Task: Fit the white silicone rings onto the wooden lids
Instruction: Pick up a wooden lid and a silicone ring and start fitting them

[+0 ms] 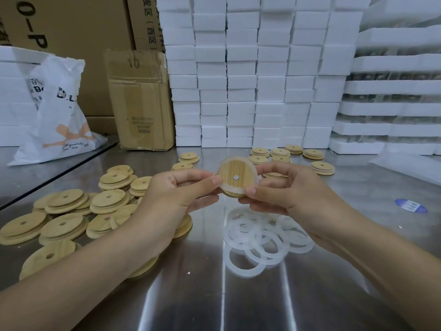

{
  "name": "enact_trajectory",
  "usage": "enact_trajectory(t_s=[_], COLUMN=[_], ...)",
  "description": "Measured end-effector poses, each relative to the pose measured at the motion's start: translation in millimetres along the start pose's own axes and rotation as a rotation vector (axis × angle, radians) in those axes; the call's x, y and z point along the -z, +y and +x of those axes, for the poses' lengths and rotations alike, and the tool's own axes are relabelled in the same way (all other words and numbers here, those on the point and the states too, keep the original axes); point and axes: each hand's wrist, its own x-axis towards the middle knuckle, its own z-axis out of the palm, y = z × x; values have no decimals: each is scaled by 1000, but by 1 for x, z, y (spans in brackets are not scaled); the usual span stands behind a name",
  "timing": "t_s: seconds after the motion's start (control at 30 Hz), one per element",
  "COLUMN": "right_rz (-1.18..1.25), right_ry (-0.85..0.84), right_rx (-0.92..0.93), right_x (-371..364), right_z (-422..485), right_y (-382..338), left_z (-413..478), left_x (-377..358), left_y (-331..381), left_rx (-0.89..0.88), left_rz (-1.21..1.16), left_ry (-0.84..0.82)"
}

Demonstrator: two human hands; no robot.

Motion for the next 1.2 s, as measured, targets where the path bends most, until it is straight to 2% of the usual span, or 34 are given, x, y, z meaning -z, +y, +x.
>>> enact_trajectory(t_s=[0.1, 0.43, 0.53, 0.67, 0.87, 1.2], right_rz=[127, 266, 206, 57, 87, 100], right_ry=[45, 17, 38, 89, 12, -151], right_rx=[-58, -137, -100, -18, -11, -189], right_x=[0, -2, -5, -8, -12, 8], right_z=[0, -1, -3, -3, -4, 0], right_y=[0, 4, 3, 3, 5, -5], left_z=[0, -3, -2, -4, -7, -5], left_x=[-2, -3, -3, -5, -8, -8], left_y=[-1, -8, -8, -10, -12, -6], left_rx=[-31, -138, -138, -118, -121, -190], left_rz=[-27, -35, -19, 179, 205, 229], left_ry=[8, 25, 13, -95, -166, -177])
